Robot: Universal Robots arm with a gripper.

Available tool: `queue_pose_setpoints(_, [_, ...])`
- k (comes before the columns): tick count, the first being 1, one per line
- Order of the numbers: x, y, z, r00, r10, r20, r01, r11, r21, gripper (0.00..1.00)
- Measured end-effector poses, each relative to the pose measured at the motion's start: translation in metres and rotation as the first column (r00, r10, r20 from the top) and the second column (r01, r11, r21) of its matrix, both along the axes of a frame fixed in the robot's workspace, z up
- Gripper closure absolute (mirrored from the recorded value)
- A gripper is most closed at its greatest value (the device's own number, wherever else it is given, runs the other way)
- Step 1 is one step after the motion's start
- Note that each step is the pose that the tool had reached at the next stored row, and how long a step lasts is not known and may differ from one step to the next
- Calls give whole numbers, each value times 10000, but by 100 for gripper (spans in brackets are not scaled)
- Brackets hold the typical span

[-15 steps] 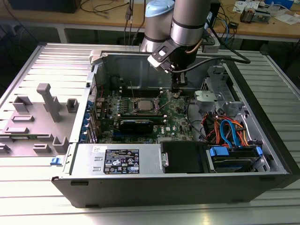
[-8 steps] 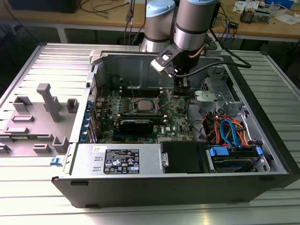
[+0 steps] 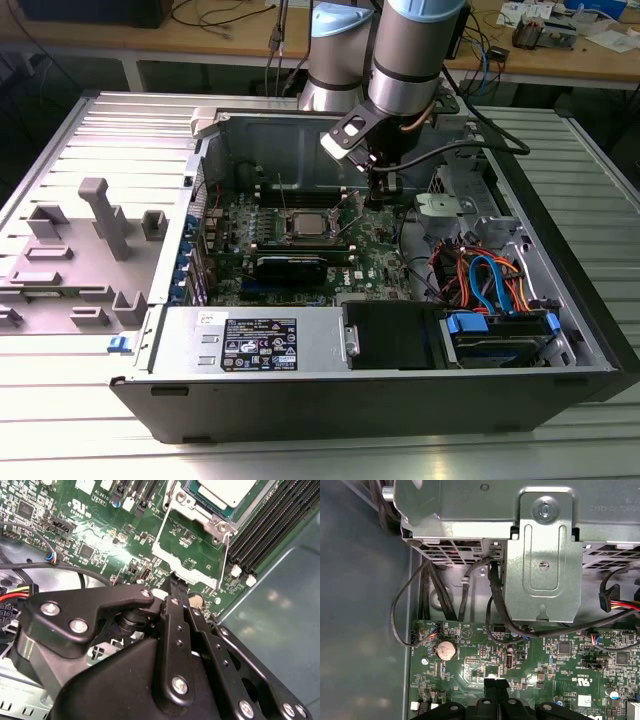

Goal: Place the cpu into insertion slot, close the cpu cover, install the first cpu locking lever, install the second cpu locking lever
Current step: 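Close the cpu cover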

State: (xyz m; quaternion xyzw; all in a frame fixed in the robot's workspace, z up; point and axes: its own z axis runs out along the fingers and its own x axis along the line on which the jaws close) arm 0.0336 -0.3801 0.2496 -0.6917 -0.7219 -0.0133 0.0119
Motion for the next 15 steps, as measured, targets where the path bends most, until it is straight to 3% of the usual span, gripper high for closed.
queue_pose_setpoints(15, [-41, 0, 0, 10000, 0, 0, 0, 10000, 0, 89])
